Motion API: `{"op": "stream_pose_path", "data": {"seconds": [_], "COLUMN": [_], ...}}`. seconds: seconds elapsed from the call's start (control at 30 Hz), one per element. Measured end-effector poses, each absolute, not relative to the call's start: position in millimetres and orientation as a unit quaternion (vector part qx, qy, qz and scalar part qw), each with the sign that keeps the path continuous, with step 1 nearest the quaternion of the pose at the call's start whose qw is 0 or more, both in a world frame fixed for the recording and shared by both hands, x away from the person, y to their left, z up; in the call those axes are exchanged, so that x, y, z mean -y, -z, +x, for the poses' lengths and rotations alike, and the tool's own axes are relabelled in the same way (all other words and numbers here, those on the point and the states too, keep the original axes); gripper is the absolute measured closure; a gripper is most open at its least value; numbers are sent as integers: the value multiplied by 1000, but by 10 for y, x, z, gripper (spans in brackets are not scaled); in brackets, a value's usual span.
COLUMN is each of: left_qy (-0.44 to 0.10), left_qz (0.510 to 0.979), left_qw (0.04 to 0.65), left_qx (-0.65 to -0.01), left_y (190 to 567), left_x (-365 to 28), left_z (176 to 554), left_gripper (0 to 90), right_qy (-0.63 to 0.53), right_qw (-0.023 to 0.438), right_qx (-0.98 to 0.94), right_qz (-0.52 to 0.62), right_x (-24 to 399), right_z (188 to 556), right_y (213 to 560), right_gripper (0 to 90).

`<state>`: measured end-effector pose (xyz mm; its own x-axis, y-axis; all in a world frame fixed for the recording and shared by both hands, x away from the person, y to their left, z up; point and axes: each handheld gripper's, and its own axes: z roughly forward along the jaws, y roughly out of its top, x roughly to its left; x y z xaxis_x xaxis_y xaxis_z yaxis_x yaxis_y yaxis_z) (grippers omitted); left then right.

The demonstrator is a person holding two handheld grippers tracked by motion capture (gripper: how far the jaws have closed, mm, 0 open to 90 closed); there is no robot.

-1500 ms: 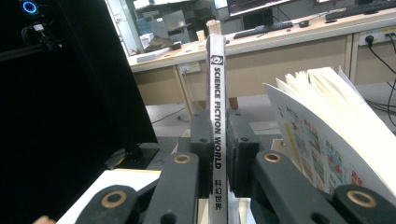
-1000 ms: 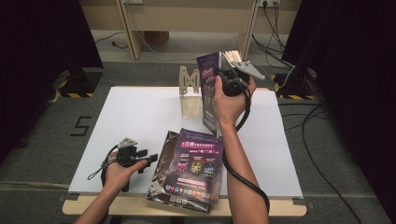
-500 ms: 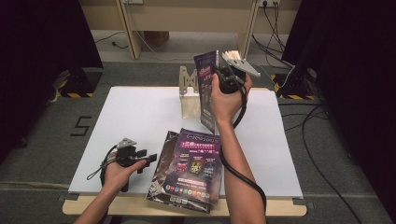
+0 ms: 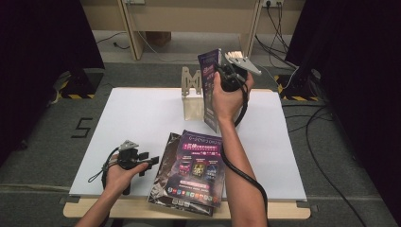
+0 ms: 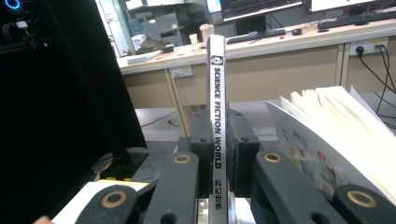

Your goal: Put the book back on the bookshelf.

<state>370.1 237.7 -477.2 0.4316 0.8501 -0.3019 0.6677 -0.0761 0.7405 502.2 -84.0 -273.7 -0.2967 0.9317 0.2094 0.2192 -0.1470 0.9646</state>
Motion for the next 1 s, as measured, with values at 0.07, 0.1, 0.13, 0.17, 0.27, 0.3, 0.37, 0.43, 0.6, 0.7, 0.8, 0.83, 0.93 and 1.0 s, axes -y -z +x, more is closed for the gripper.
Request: {"op": "stream_pose_path", "data": {"seconds": [0.07,0.1,0.13,0.17,0.27,0.3,0.37,0.43,0.6,0.7,0.8,0.83,0.93,1.0], "left_qy": [-103,-103,-104,-103,-104,-103,-103,-103,-103,-102,-102,-102,-101,-100], "left_qz": [726,726,727,727,727,726,727,726,726,727,727,727,728,728], "left_qw": [435,435,434,434,434,434,434,434,433,433,434,434,432,432], "left_qx": [-522,-522,-523,-521,-522,-522,-522,-522,-524,-523,-522,-522,-522,-523], "left_y": [4771,4769,4767,4767,4772,4774,4776,4777,4783,4791,4791,4790,4793,4798], "left_x": [-2375,-2375,-2375,-2380,-2379,-2377,-2375,-2376,-2382,-2374,-2372,-2373,-2379,-2372], "left_z": [3700,3698,3697,3699,3700,3700,3699,3699,3699,3696,3696,3697,3699,3697], "left_gripper": [427,427,427,427,427,427,427,427,428,428,428,428,429,429], "right_qy": [-566,-564,-565,-565,-564,-564,-563,-560,-555,-557,-556,-555,-554,-553], "right_qw": [315,317,316,317,317,319,321,322,327,330,330,328,331,333], "right_qx": [-572,-572,-571,-571,-571,-570,-570,-570,-571,-567,-567,-566,-566,-566], "right_qz": [503,504,504,504,506,505,506,507,509,509,511,513,513,513], "right_x": [837,837,835,834,834,836,839,838,831,832,828,820,813,806], "right_z": [5039,5047,5054,5059,5080,5092,5115,5131,5171,5189,5210,5213,5224,5234], "right_y": [2732,2730,2729,2728,2727,2731,2740,2749,2777,2784,2803,2811,2829,2832], "right_gripper": [833,833,833,833,833,833,833,833,833,833,833,833,833,833]}}
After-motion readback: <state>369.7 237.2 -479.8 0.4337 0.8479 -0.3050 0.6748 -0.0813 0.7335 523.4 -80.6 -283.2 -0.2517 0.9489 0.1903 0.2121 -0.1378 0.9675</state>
